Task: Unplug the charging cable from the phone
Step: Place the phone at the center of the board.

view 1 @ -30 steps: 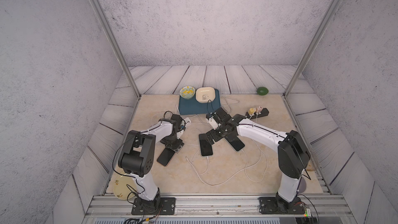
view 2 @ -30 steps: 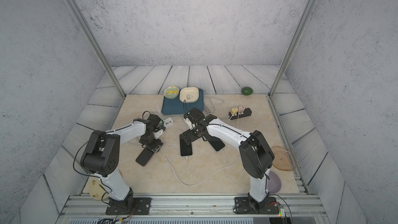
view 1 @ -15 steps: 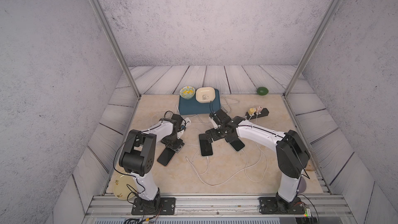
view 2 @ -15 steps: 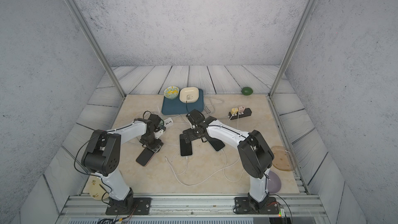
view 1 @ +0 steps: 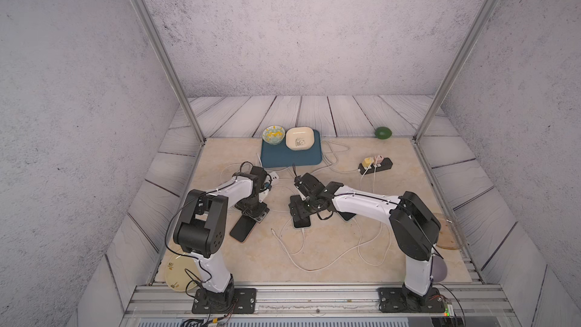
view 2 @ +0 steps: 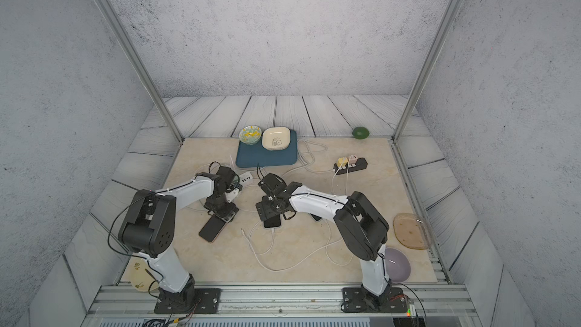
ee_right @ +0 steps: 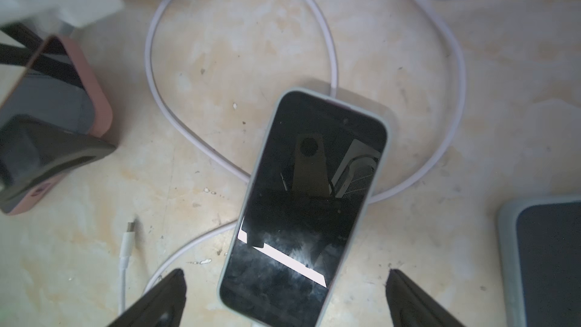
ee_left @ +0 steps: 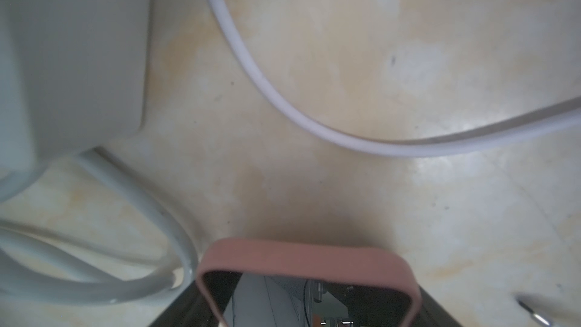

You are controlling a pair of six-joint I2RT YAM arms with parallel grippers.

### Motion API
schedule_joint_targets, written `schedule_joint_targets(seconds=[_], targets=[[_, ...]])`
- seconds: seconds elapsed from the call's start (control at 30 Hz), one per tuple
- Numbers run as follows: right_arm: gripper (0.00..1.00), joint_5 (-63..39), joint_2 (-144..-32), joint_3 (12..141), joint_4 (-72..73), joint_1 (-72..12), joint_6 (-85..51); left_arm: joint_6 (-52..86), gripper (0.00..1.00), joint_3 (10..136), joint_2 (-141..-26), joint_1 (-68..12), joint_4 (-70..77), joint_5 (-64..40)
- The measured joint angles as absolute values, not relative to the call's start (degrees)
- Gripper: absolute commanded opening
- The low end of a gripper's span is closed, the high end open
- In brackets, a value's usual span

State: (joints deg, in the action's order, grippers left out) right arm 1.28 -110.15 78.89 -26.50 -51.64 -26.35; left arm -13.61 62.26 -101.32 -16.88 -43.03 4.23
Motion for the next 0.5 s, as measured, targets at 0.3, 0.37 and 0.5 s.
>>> schedule_joint_targets(seconds=[0.3,0.37,0.5], targets=[[0.99,3.68,-112.03,79.07,-26.5,-52.38,-26.98,-13.32,0.93,62.26,-99.44,-16.91,-42.44,3.27],[0.99,3.75,-112.6,79.13,-26.48,-52.38,-27.0,-13.21,0.97,62.26,-99.24,-16.91,-42.35,3.18],[0.99,3.81,-114.13,79.53,-26.52,-52.4,-27.0,-13.13,0.99,62.26,-98.8,-16.91,-42.13,3.14]])
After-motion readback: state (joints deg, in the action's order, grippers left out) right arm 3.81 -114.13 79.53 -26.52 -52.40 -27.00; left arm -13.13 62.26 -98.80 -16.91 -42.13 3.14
